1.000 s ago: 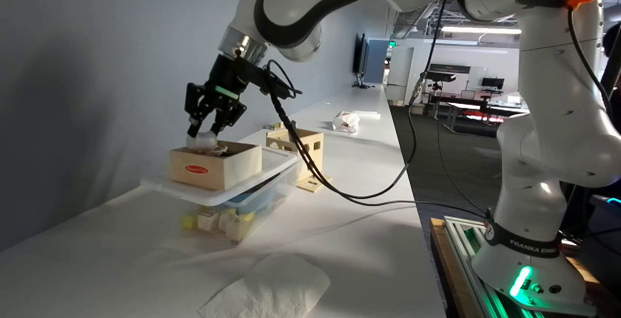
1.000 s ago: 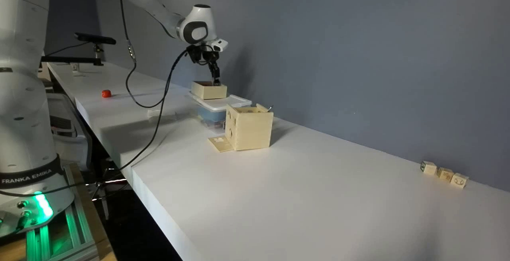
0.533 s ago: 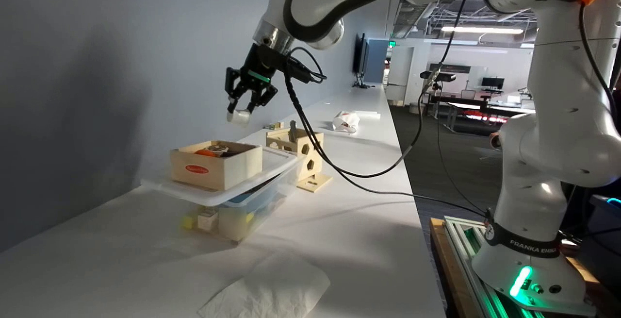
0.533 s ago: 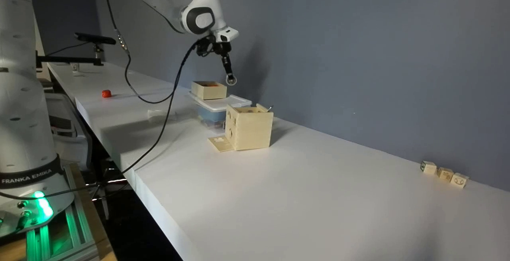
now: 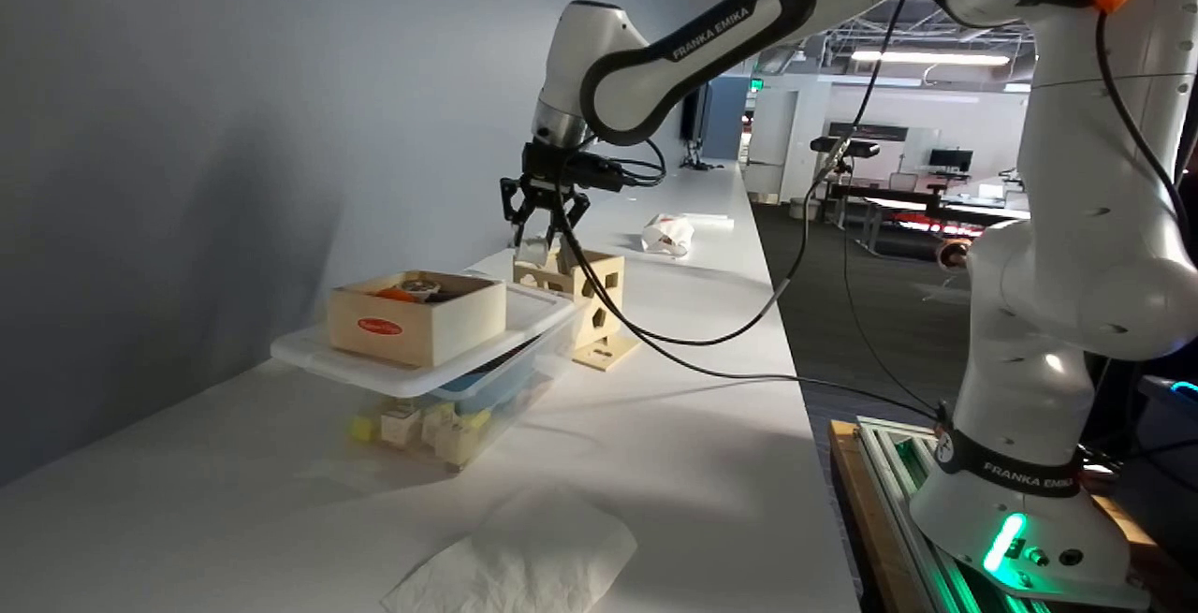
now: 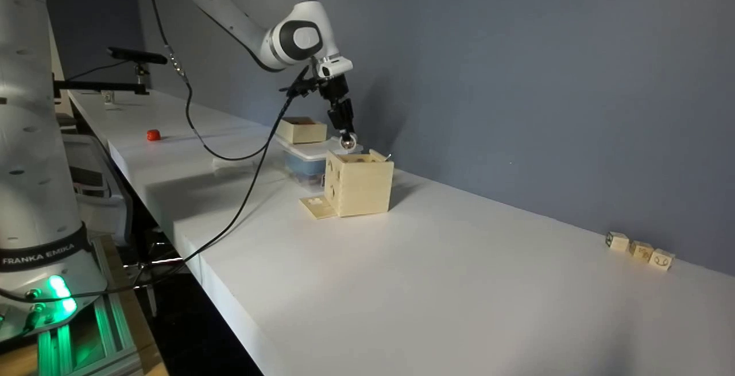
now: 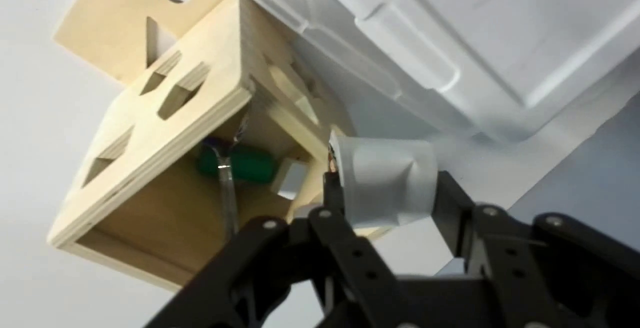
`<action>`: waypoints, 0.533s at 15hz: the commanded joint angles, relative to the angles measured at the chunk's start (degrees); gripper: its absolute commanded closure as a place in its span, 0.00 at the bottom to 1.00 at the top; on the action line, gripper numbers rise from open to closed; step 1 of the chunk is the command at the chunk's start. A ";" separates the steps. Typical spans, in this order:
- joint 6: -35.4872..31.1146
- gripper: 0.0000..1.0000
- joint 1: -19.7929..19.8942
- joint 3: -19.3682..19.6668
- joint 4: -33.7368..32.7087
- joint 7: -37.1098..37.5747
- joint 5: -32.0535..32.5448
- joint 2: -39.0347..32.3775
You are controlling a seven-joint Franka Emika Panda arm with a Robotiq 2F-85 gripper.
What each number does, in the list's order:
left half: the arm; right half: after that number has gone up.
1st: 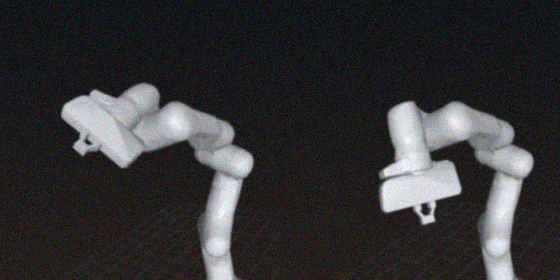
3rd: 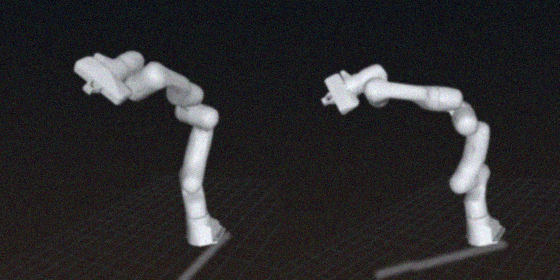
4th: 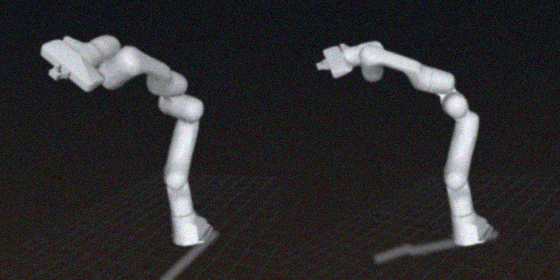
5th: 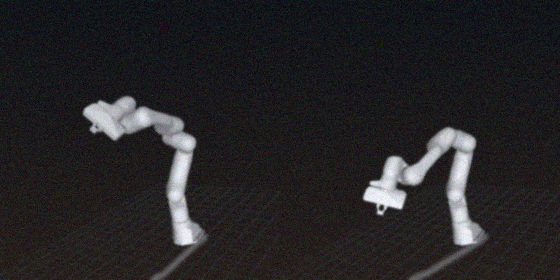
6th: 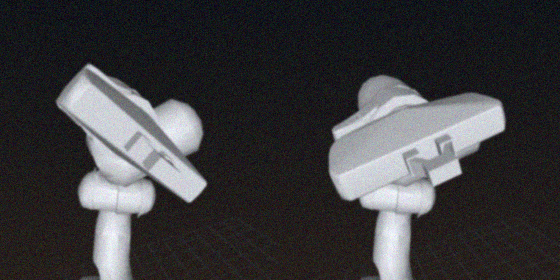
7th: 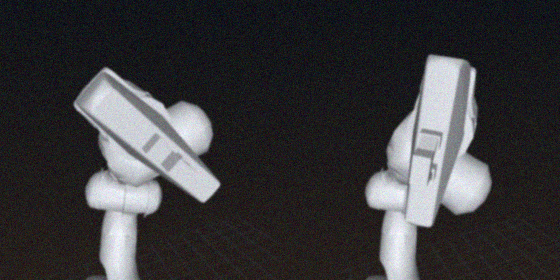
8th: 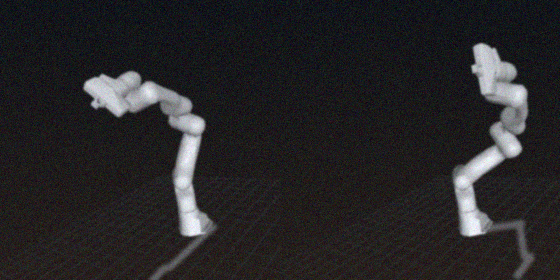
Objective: Put the white object and red toy inside the cube-shaped object
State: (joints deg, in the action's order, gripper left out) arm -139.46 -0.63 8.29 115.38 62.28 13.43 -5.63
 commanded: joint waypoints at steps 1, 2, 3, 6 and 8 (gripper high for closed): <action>5.46 0.77 0.54 0.53 0.81 12.72 6.13 1.59; 7.36 0.77 0.67 0.57 0.82 15.84 7.28 1.60; 9.30 0.77 0.82 0.57 0.87 18.76 8.03 1.65; 13.92 0.77 1.33 0.23 0.85 24.54 7.80 1.72; 15.65 0.27 1.44 -0.05 0.58 26.98 7.18 1.82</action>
State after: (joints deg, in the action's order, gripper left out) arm -126.93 0.21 9.03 115.32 84.65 19.84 -5.52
